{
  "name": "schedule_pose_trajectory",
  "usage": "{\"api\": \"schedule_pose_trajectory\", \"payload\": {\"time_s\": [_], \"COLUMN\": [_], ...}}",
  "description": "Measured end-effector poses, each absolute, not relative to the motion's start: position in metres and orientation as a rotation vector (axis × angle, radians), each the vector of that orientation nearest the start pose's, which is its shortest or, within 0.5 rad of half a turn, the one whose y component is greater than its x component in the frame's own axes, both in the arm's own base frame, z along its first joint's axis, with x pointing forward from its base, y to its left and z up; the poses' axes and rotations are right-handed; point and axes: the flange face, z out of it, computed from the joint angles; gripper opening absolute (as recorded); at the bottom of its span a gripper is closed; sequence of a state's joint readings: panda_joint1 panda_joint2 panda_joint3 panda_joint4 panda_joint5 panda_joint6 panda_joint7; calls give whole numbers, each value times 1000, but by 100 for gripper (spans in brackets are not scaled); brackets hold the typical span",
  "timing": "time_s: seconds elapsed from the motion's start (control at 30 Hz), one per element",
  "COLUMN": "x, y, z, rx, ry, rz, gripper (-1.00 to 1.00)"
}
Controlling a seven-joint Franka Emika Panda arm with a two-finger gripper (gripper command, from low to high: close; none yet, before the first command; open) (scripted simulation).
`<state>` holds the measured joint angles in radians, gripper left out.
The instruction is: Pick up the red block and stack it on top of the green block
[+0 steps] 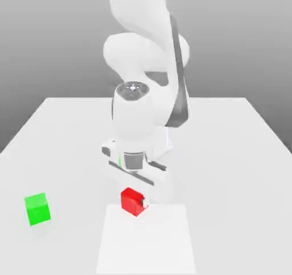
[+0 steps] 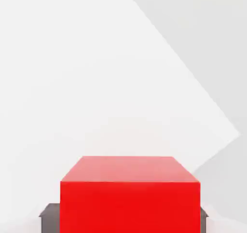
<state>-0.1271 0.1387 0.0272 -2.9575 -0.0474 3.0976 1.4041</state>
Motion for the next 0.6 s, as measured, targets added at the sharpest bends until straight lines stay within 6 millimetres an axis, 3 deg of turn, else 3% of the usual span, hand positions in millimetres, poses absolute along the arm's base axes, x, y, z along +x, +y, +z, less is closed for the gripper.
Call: {"api": "schedule_pose_trajectory", "payload": {"time_s": [0.1,0.37,0.6], "x": [312,313,338], "y": [-27,-30,-109], "z": [151,206,223], "rx": [-2343,-2327,-1931], "ry": [2091,2110,2479], "rz": [-2,-2,-4], "gripper": [-100,-100,-100]}}
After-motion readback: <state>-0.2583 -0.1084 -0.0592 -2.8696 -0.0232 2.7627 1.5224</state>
